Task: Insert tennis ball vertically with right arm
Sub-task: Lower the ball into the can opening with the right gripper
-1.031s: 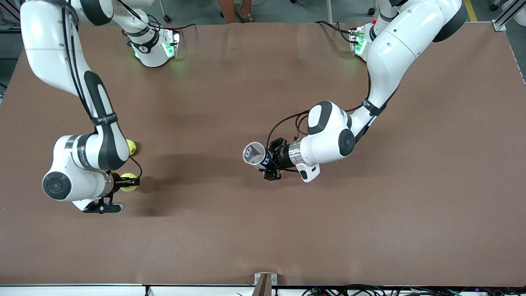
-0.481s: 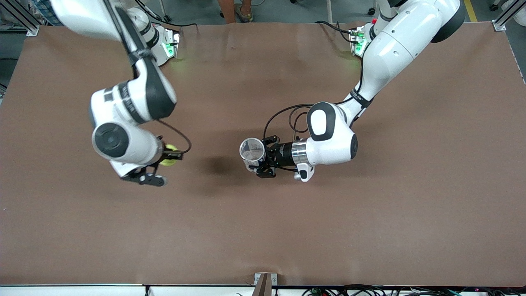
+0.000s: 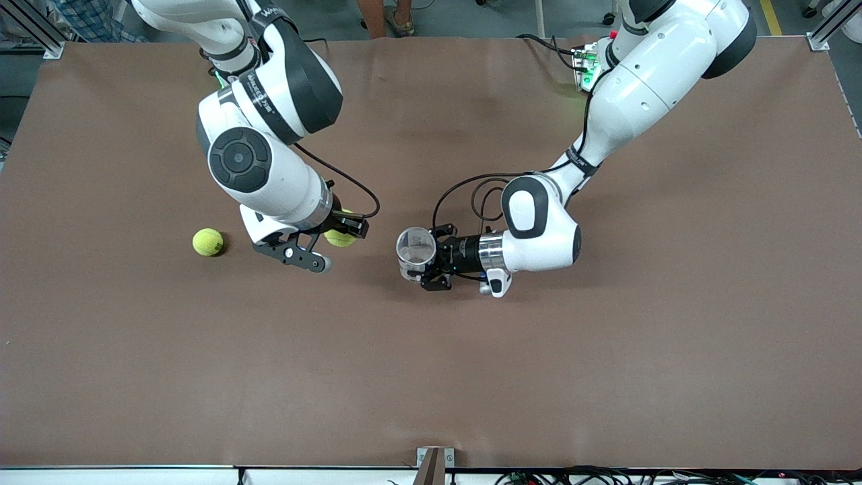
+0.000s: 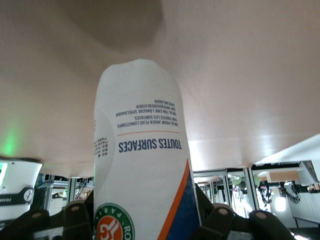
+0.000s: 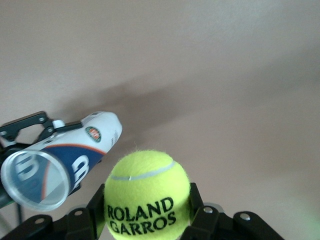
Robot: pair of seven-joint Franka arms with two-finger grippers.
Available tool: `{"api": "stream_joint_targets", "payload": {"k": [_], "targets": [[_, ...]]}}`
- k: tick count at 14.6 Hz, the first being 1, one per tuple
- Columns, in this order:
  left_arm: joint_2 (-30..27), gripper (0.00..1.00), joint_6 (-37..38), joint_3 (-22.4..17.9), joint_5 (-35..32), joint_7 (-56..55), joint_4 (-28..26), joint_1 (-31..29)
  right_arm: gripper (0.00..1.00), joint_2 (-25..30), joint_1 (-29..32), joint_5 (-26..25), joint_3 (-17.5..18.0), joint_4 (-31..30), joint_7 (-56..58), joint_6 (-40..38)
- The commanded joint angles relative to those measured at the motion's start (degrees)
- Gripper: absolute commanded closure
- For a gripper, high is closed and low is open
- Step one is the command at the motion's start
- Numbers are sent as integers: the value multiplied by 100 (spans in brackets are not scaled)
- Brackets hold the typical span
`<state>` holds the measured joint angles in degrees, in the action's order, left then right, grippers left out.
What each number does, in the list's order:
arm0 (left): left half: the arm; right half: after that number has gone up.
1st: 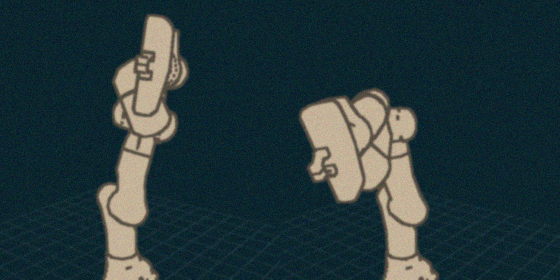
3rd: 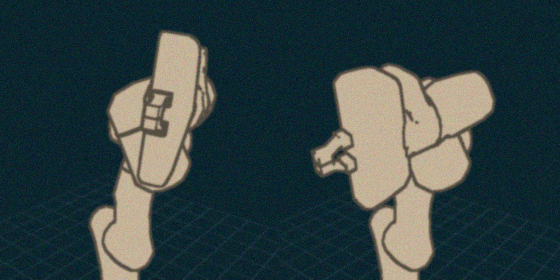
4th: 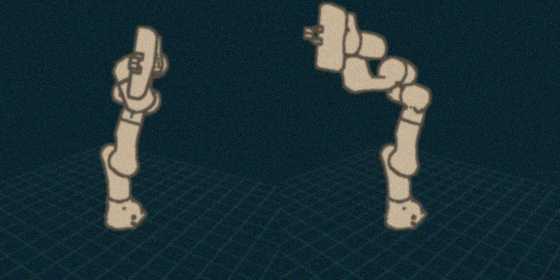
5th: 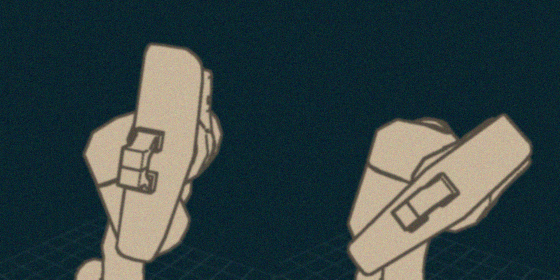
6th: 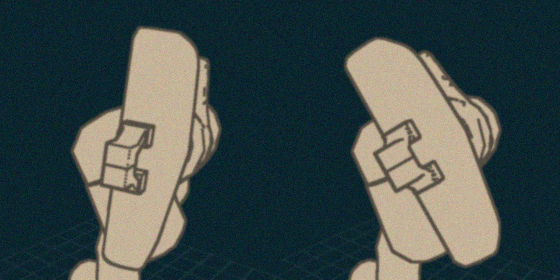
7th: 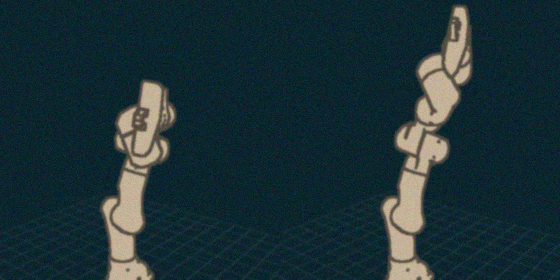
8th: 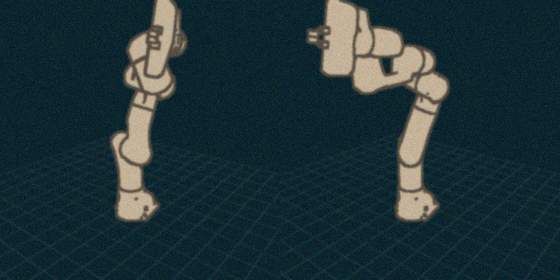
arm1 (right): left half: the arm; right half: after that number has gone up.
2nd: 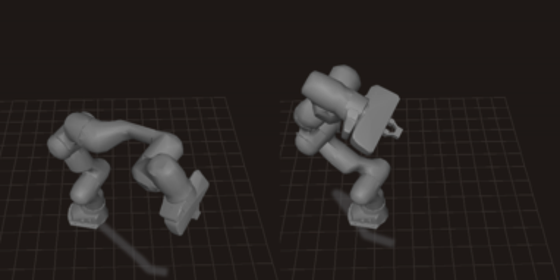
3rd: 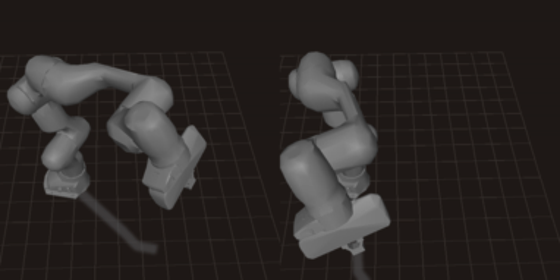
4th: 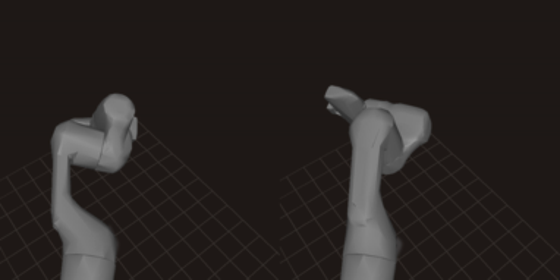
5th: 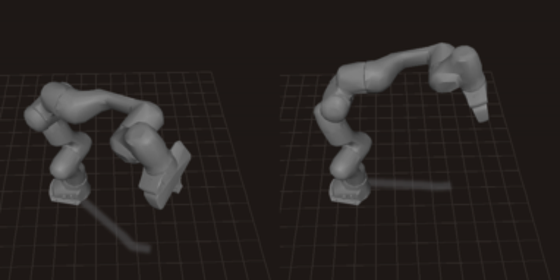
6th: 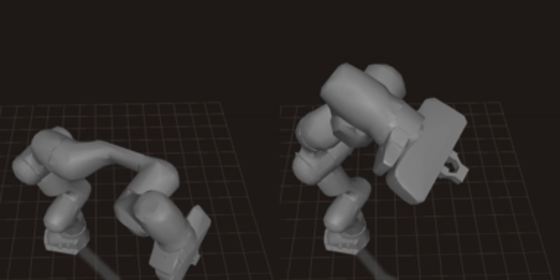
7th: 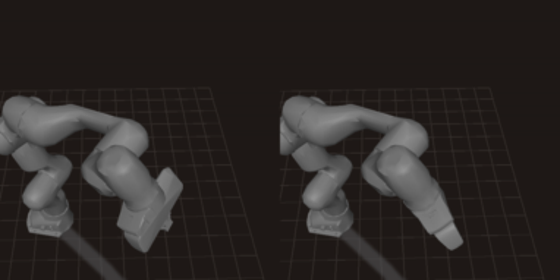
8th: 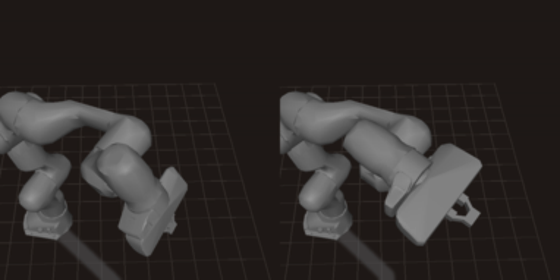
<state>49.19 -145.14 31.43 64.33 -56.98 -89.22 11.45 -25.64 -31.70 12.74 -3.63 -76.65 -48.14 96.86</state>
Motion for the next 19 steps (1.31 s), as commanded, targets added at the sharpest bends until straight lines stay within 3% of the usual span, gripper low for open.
{"api": "stream_joint_targets", "payload": {"k": [1,4,13,19], "targets": [[169,31,-339,-40,132,240,1,138,57,-38,-64,343,-41,246,-432,-9],[143,31,-375,-215,132,161,-25,269,57,-292,-257,449,-50,528,-863,209],[-138,31,-524,-541,-52,-295,-104,542,57,-723,-539,449,-50,528,-1127,1264],[-129,31,-481,-550,-264,-402,-104,446,57,-873,-636,440,-50,528,-1171,1660]]}}
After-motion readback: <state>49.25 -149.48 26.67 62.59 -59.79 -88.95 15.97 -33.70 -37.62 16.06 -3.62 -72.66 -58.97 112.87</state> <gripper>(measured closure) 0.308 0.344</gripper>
